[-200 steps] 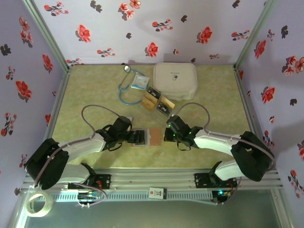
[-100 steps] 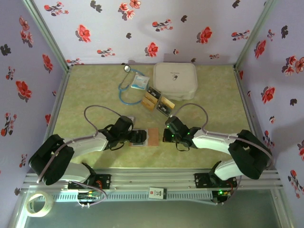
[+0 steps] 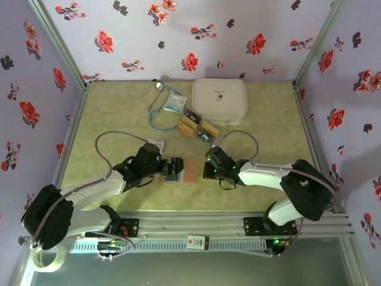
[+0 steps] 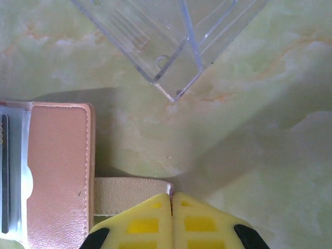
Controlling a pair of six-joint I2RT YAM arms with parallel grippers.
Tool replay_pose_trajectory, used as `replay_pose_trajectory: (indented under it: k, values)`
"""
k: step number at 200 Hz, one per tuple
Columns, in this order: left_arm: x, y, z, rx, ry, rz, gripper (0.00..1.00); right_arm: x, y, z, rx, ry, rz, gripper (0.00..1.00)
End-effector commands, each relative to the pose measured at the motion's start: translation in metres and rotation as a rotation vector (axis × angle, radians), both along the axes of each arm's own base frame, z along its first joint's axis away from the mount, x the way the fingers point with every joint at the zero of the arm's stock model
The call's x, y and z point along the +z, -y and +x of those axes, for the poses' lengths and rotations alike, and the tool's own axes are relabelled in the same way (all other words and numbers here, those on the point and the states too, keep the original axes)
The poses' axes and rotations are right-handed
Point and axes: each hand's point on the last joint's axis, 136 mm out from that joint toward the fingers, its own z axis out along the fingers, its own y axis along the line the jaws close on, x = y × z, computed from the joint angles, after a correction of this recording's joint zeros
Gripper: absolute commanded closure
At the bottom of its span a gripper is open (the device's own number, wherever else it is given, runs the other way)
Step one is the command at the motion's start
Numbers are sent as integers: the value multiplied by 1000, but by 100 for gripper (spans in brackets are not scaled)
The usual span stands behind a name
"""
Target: Put the credit cards into the card holder
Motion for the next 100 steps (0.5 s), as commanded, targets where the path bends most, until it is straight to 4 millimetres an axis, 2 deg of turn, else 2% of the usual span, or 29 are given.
replay_pose_trajectory:
  k: [1,16,36,78,100]
  values:
    - [15,18,-1,-17,-2,-70,0,0,-5,1,-4,0,13,100]
    - [19,26,-1,-31,5,-78,0,0,-6,1,-3,-1,13,100]
    - [17,14,3,22,25,-22,0,-1,-7,2,-5,-2,12,100]
    - [-18,-26,9,116,-50,118,0,0,-8,3,1,0,9,100]
    - [-33,-34,8,116,-74,139,0,-1,-7,3,0,-3,6,100]
